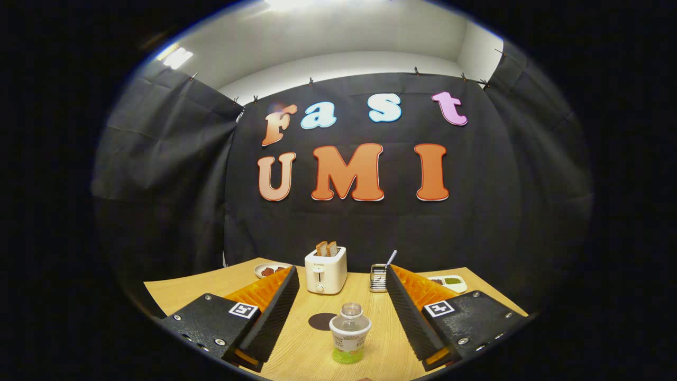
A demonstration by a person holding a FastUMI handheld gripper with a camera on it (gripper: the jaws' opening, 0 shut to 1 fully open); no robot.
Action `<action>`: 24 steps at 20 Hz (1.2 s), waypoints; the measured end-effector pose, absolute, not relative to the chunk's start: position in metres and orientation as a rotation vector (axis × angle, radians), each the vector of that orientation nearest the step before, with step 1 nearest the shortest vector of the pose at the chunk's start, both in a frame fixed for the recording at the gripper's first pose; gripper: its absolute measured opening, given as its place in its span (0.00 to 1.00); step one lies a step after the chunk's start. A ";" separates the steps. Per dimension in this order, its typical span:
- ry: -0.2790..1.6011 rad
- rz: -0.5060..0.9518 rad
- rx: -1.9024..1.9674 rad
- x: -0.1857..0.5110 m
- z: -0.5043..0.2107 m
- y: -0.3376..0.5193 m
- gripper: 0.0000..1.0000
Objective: Take the bottle from table, then pour the juice into the cup, finally place the bottle on the coaster
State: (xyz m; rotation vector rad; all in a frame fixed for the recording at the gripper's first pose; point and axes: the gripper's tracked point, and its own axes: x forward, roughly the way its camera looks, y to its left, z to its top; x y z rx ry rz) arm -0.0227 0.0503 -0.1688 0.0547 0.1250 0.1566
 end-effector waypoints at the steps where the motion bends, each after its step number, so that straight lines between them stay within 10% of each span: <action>1: 0.140 0.156 0.063 -0.023 -0.178 0.052 0.98; 24: 0.381 0.062 0.145 0.001 -0.346 0.050 0.98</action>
